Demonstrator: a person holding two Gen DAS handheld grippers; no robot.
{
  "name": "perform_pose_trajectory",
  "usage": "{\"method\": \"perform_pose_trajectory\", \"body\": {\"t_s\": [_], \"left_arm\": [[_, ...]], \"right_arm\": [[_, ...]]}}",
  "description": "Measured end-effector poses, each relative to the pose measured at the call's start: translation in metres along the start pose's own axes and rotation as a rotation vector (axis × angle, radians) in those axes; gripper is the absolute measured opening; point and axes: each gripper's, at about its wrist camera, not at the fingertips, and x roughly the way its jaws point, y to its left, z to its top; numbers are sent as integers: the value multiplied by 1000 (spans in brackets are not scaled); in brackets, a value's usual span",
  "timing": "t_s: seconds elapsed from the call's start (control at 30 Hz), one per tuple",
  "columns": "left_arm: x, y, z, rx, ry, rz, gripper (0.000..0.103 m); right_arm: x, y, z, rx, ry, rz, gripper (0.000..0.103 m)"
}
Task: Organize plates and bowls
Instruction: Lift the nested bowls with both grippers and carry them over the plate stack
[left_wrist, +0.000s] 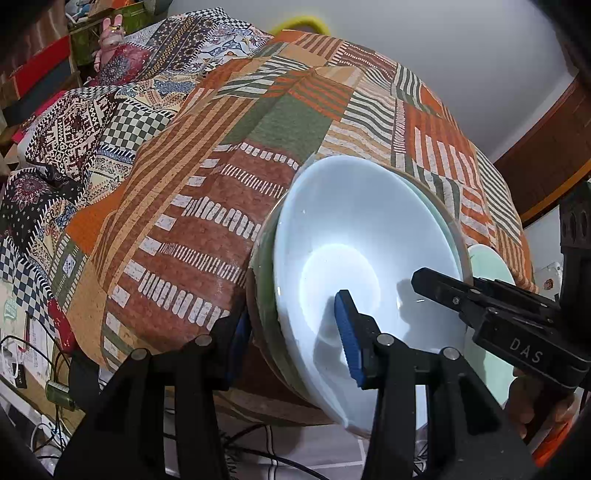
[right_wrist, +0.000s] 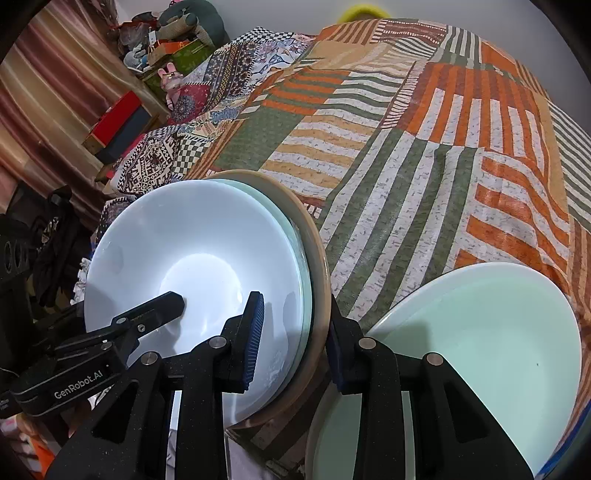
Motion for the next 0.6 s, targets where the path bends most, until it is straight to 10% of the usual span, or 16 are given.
{"method": "perform_pose_trajectory", "body": {"t_s": [0.6], "left_arm": [[-44, -26, 6, 33, -108, -29, 45]], "right_arm": [[-45, 1, 0, 17, -106, 11, 29]]}}
